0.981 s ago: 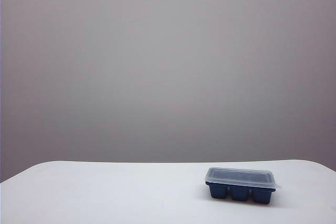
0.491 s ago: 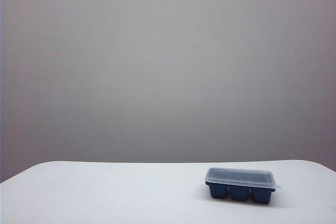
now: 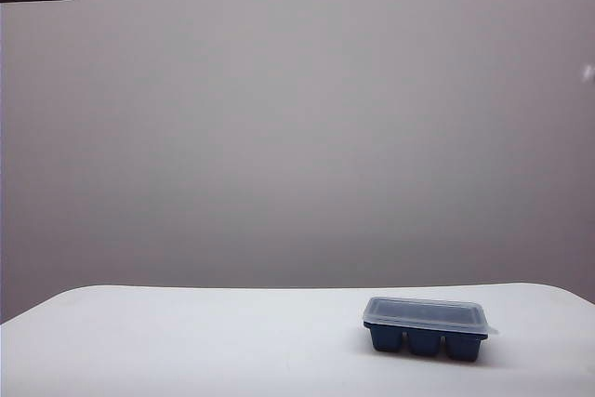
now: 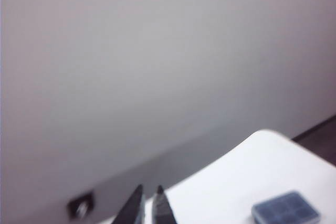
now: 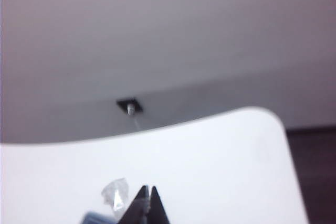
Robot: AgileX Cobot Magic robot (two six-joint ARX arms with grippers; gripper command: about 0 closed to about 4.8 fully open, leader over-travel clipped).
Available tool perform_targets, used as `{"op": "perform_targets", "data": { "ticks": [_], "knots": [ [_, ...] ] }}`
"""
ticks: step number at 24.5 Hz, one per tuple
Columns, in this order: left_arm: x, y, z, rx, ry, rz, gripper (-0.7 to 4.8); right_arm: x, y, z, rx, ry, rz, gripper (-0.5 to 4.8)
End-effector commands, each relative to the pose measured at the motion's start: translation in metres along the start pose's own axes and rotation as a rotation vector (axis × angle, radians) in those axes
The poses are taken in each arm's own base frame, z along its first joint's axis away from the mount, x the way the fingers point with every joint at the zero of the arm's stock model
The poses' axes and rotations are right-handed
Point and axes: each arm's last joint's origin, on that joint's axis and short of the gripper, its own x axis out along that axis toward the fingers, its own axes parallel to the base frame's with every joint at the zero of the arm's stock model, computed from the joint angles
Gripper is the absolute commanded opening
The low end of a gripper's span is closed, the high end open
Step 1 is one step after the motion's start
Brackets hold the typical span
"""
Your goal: Pick up the ice cube tray, remove its lid, and then place both the tray and the lid back on the table.
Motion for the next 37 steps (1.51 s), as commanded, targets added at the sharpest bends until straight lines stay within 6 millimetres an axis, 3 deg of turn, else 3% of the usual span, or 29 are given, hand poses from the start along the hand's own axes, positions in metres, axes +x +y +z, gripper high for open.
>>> {"op": "perform_targets", "data": {
  "ticks": [1, 4, 11, 12, 13, 15, 22, 27, 37],
  "knots": [
    [0.024, 0.014, -0.012, 0.033, -0.045, -0.092, 0.27, 0.033, -0.01, -0.017, 0.029, 0.107, 0.112, -0.05],
    [0.045, 0.021, -0.035, -0.026, 0.027, -0.134, 0.27, 0.062, -0.022, -0.039, 0.075, 0.215, 0.22, -0.03],
    [0.077, 0.012, -0.072, -0.054, 0.088, -0.224, 0.28, 0.096, -0.039, -0.072, 0.175, 0.303, 0.305, 0.03],
    [0.082, 0.008, -0.076, -0.045, 0.091, -0.243, 0.28, 0.099, -0.041, -0.077, 0.201, 0.32, 0.299, 0.16],
    [0.089, 0.002, -0.082, -0.036, 0.101, -0.273, 0.28, 0.104, -0.045, -0.087, 0.246, 0.361, 0.287, 0.63],
    [0.095, -0.003, -0.088, -0.031, 0.114, -0.3, 0.28, 0.109, -0.048, -0.098, 0.276, 0.411, 0.309, 1.05],
    [0.106, -0.02, -0.096, 0.022, 0.12, -0.371, 0.28, 0.124, -0.035, -0.137, 0.307, 0.574, 0.341, 1.1],
    [0.106, -0.021, -0.096, 0.02, 0.121, -0.371, 0.28, 0.129, -0.029, -0.146, 0.279, 0.588, 0.31, 1.17],
    [0.106, -0.021, -0.096, -0.003, 0.126, -0.37, 0.28, 0.135, -0.027, -0.14, 0.248, 0.543, 0.287, 1.17]
  ]
}}
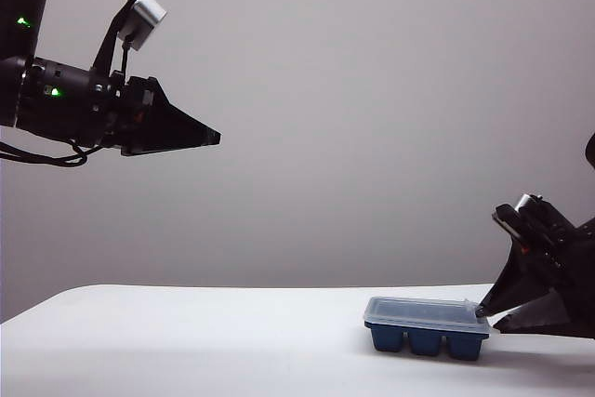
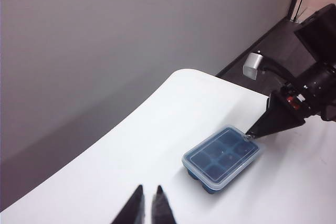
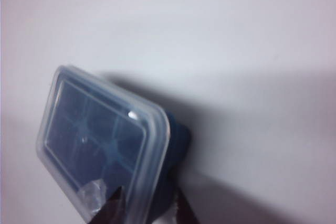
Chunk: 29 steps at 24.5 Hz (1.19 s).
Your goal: Pick up the ice cube tray, remove its lid, and then place both the tray and the lid back on the table.
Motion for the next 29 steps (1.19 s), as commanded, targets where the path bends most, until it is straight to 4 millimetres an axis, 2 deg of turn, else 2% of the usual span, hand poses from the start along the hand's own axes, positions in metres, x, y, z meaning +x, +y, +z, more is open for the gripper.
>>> {"op": "perform_targets", "data": {
  "ticks": [1, 6, 13, 14, 15, 17, 23, 24, 29],
  "knots": [
    [0.0, 0.0, 0.003, 0.007, -0.013, -0.003, 0.28, 0.0, 0.003, 0.007, -0.021, -0.026, 0.01, 1.17],
    [0.0, 0.0, 0.002, 0.003, -0.009, -0.004, 0.28, 0.006, 0.001, 0.013, 0.016, -0.028, 0.014, 1.17],
    [0.0, 0.0, -0.001, -0.016, 0.013, -0.007, 0.28, 0.015, -0.007, 0.01, 0.063, 0.007, 0.028, 1.17],
    [0.0, 0.0, -0.001, -0.017, 0.013, -0.008, 0.28, 0.015, -0.006, 0.01, 0.062, 0.009, 0.033, 1.1],
    [0.0, 0.0, -0.001, -0.017, 0.014, -0.007, 0.28, 0.015, -0.006, 0.01, 0.062, 0.012, 0.041, 0.8],
    [0.0, 0.0, -0.001, -0.017, 0.013, -0.008, 0.28, 0.015, -0.006, 0.01, 0.062, 0.012, 0.041, -0.05],
    [0.0, 0.0, -0.001, -0.016, 0.014, -0.007, 0.32, 0.015, -0.005, 0.012, 0.05, 0.007, 0.069, -0.08],
    [0.0, 0.0, -0.001, -0.016, 0.014, -0.007, 0.42, 0.015, -0.004, 0.013, 0.046, 0.004, 0.086, -0.08],
    [0.0, -0.001, -0.001, -0.017, 0.013, -0.013, 2.07, 0.015, -0.003, 0.014, 0.043, 0.013, 0.113, -0.08]
  ]
}}
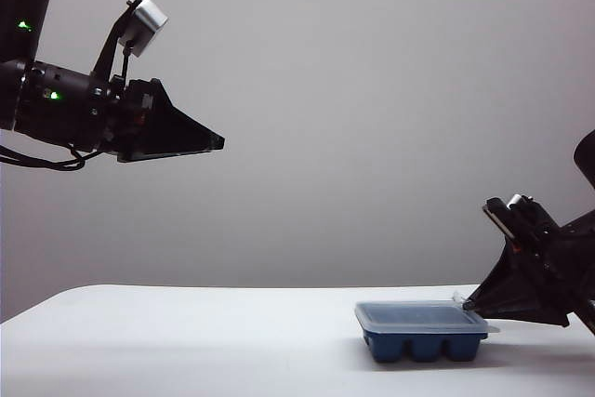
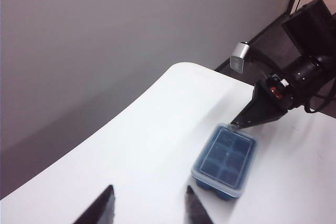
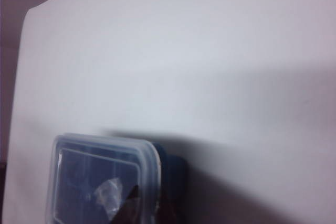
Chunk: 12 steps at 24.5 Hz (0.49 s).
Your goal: Pick up the ice cube tray, remove its lid, and then place both the tray and the lid back on the table.
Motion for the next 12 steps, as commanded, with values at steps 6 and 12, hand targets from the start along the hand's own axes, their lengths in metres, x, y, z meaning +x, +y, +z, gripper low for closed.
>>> {"op": "perform_targets", "data": {
  "ticks": [6, 12],
  "knots": [
    [0.0, -0.002, 0.002, 0.004, -0.018, -0.066, 3.53, -0.002, 0.005, 0.003, 0.012, -0.002, 0.041, -0.08],
    [0.0, -0.004, 0.002, 0.012, -0.031, -0.143, 4.79, -0.011, 0.027, 0.024, 0.031, -0.052, 0.175, -0.08]
  ]
}}
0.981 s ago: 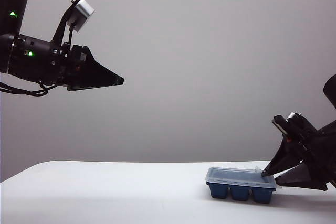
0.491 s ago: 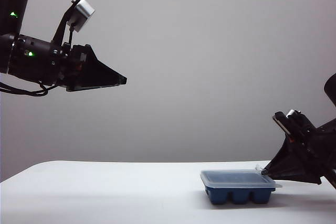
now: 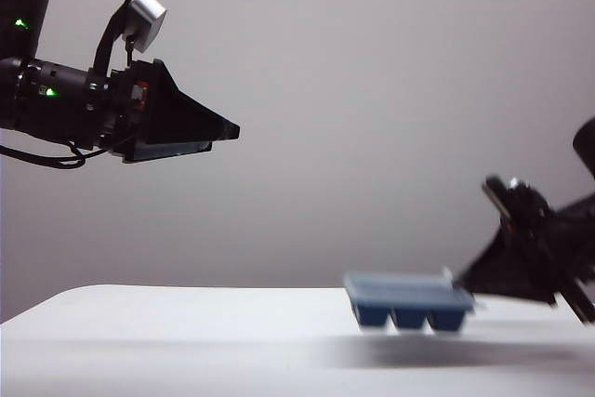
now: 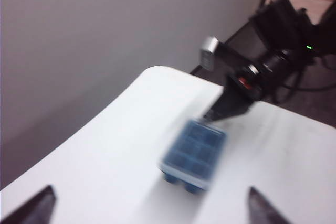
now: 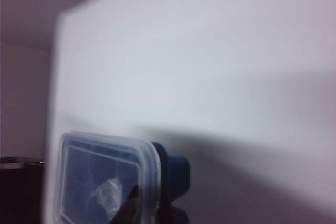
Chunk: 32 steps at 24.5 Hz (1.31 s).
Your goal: Pick up the ice cube tray, remove its lid, and then place both the tray and the lid back on the table.
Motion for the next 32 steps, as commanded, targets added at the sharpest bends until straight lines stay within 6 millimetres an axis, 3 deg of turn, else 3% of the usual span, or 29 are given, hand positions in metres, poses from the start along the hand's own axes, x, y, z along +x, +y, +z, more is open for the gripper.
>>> {"op": "perform_targets", "data": {
  "ticks": [1, 11, 20, 32],
  "knots": [
    [0.0, -0.001, 0.002, 0.018, -0.011, -0.032, 4.79, -0.005, 0.02, 0.019, 0.001, -0.036, 0.102, -0.08],
    [0.006, -0.007, 0.002, 0.174, -0.011, -0.057, 4.79, -0.007, 0.082, 0.054, 0.04, 0.072, 0.361, -0.09],
    [0.011, -0.01, 0.003, 0.221, 0.003, 0.004, 4.79, 0.024, 0.123, 0.036, -0.02, 0.208, 0.445, -0.09],
    [0.019, -0.019, 0.004, 0.224, 0.002, -0.024, 4.79, 0.03, 0.127, 0.032, -0.026, 0.194, 0.425, -0.09]
  ]
}}
